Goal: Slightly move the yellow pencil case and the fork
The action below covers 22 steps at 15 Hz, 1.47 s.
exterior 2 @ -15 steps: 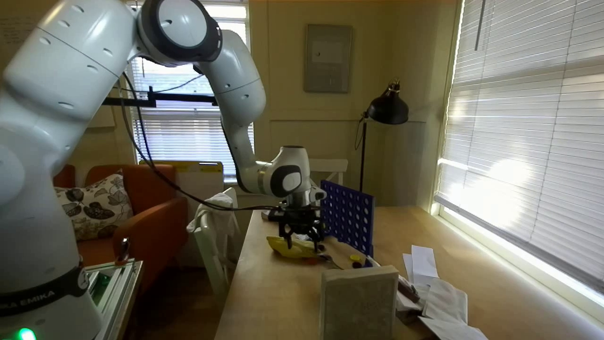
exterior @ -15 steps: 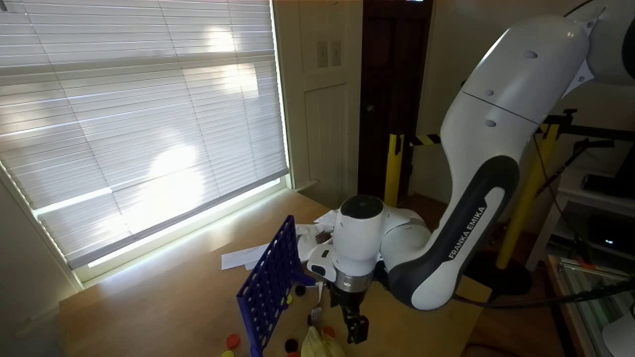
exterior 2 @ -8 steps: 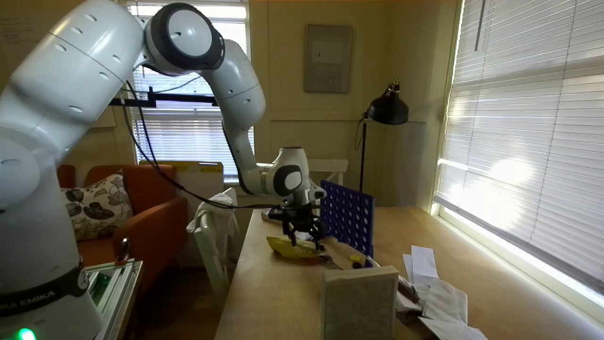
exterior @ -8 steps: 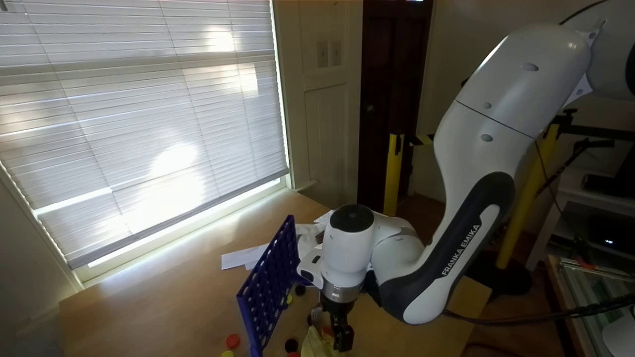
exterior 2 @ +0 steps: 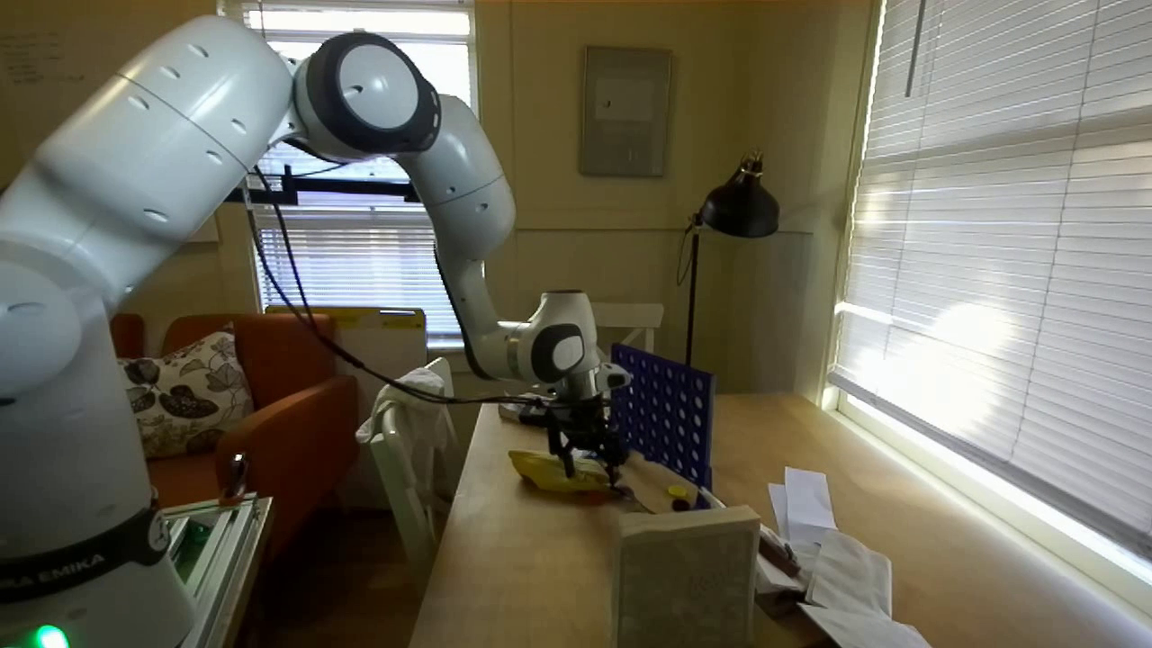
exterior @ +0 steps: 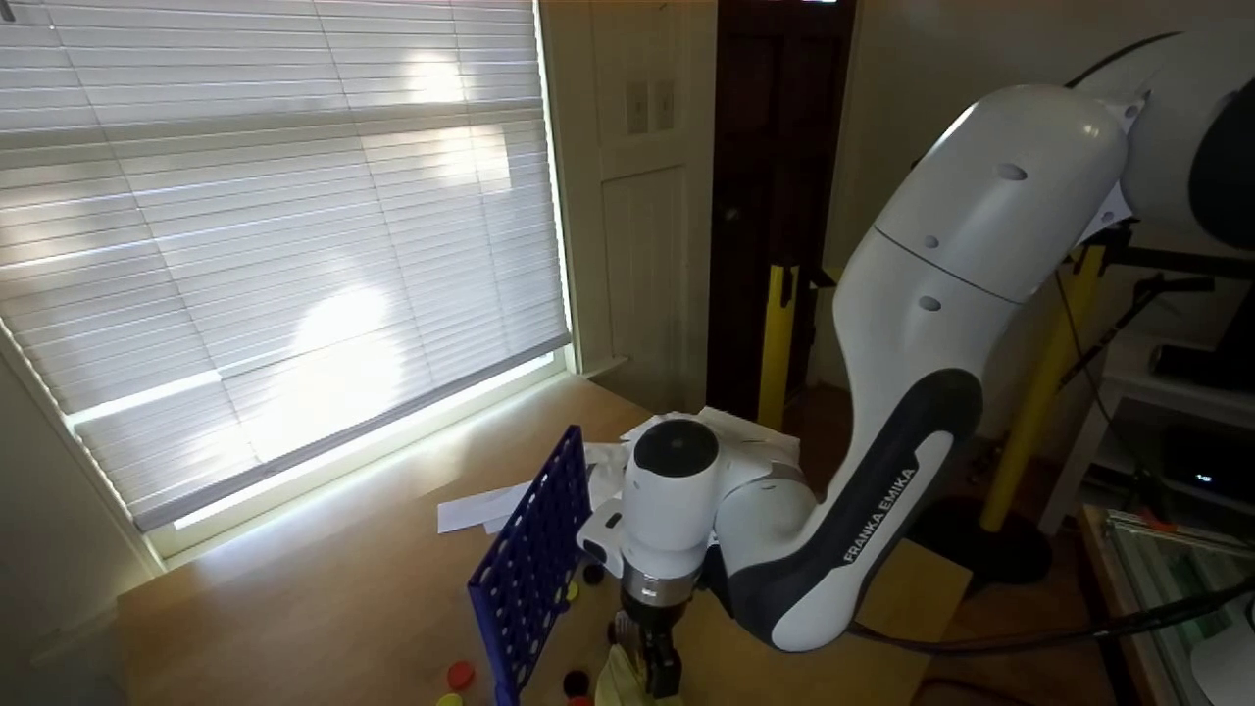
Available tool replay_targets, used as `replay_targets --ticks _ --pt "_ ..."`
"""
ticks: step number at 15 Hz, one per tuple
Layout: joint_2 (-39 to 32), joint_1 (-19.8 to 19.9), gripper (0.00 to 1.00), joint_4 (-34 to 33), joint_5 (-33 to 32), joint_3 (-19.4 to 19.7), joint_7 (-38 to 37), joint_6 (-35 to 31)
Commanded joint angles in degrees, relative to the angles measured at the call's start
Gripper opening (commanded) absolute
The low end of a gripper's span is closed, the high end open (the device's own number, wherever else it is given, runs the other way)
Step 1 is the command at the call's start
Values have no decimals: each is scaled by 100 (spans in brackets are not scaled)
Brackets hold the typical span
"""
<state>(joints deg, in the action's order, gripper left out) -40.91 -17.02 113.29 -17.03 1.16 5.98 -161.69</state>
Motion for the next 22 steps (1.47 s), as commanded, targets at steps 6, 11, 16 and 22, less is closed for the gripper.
replay_targets --ticks 6,11,16,22 --pt "-233 -408 74 -359 -175 380 -548 172" --pt "-245 -603 34 -380 -175 514 -754 250" --pt "-257 -687 2 -407 -203 521 -831 381" --pt "-203 -576 0 -457 -465 298 -251 853"
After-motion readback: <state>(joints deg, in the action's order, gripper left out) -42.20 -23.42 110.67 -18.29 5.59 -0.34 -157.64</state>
